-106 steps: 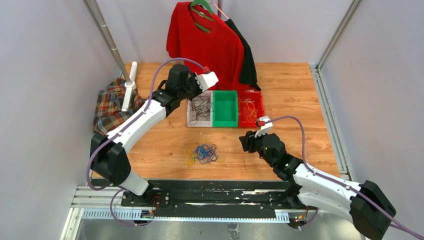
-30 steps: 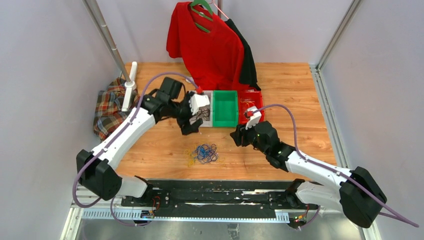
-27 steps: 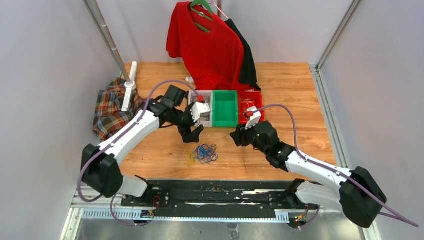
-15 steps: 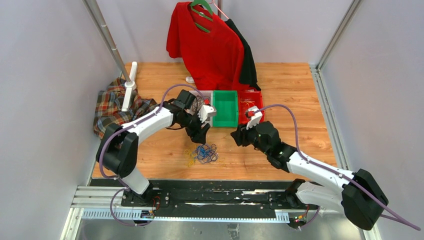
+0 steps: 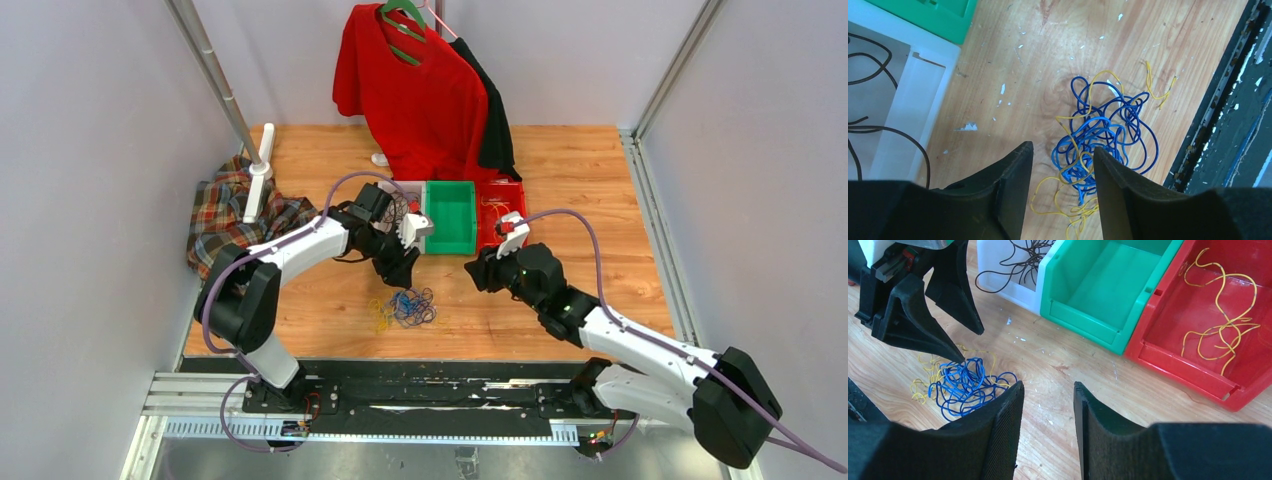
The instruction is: Untangle the cables
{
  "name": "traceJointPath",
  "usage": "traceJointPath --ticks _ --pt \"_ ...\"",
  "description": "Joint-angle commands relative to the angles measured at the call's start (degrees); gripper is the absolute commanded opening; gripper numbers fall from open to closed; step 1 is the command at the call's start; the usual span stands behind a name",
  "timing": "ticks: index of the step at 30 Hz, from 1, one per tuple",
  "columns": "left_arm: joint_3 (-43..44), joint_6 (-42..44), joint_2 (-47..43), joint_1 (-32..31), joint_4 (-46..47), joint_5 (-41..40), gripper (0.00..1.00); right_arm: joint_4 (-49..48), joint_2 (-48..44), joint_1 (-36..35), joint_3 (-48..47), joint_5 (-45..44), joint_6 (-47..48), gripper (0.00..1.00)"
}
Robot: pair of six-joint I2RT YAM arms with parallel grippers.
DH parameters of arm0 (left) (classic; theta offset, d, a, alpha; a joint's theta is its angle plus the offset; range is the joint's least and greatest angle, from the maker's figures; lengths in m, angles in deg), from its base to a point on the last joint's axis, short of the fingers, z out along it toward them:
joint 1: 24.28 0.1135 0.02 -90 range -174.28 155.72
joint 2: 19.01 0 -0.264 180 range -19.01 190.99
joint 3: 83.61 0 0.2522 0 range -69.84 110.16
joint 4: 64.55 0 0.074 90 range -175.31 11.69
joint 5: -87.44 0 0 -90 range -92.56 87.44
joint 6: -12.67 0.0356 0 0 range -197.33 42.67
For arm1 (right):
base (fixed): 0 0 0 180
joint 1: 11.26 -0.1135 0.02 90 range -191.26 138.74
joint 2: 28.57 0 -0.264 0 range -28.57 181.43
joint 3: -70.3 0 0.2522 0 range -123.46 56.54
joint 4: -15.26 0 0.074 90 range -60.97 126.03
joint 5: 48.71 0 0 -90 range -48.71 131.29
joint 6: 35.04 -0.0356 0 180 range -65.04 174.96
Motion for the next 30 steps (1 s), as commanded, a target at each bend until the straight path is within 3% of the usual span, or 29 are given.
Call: traceJointPath --ticks 1,3,7,9,21,26,30 --pt "-0.1 0.6 -0.1 -0.5 0.5 2.2 0.52 1.5 -2.0 0.6 -0.6 -0.6 0.4 0.41" --pt "0.5 0.3 1.0 -0.6 0.5 1.4 0.42 1.6 -2.6 0.6 -0.3 -0.7 0.5 0.40" --pt "1.7 -0.5 0.8 -0.6 -0.7 1.2 0.10 1.5 -3.6 0.6 0.0 -0.9 0.5 0.36" --pt "2.8 -1.2 -1.2 -0.7 -2.5 1.9 0.01 1.4 -3.6 0.6 -0.4 -0.8 0.6 0.36" --pt "13.5 -3.0 -17.2 -0.6 -18.4 2.5 0.01 -1.3 -0.3 -3.1 -7.0 4.3 2.4 0.47" --pt "17.4 -3.6 -19.8 -0.6 -22.7 3.2 0.01 -1.7 2.6 -8.5 -12.4 5.0 4.0 0.64" --pt "20.9 -3.1 -21.7 -0.7 -25.7 2.9 0.01 -3.6 6.1 -11.5 -16.1 6.2 3.4 0.68"
